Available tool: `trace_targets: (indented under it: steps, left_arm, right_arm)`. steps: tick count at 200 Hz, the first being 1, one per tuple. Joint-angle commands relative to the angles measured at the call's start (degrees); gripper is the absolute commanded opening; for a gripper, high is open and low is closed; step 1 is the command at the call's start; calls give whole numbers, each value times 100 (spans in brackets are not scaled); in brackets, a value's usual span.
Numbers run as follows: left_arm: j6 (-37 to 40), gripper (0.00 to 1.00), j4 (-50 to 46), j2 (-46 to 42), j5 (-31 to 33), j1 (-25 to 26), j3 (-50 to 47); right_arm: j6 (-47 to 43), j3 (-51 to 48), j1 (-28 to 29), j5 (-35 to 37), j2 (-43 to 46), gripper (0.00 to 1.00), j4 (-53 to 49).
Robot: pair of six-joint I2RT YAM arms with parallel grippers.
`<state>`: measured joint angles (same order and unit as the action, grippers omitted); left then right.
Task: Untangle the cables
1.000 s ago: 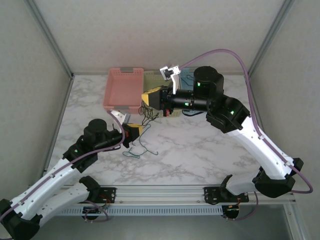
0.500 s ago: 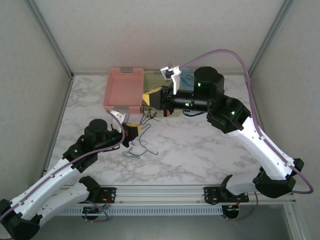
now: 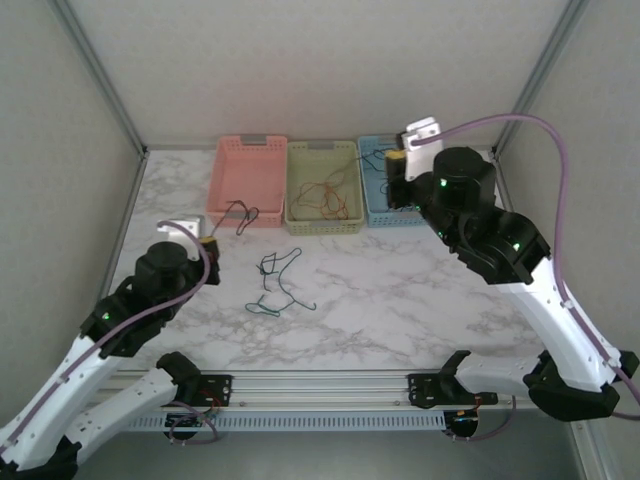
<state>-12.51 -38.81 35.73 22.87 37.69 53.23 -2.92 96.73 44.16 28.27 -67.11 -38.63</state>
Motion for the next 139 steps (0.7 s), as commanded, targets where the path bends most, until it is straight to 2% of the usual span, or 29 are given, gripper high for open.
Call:
trace_targets:
  steps: [1, 24, 39, 70, 139]
  left_arm:
    - [311, 0, -885, -213, 1036, -134, 276]
    - [438, 0, -1094, -427, 1306, -166, 373]
    - [454, 0, -1101, -569, 1239, -164, 347]
    - [387, 0, -940, -678, 831, -166, 219]
    - [355, 0, -703, -775, 121, -166, 91]
  right_arm:
    - [-166, -363, -724, 997, 178, 0, -103]
    - [168, -598, -1425, 588, 300, 0, -161]
    - [288, -714, -1665, 7, 323, 0, -141]
    - [514, -687, -1704, -1255, 152, 0, -222]
    - [958, -473, -1707, -2301, -254, 0, -252]
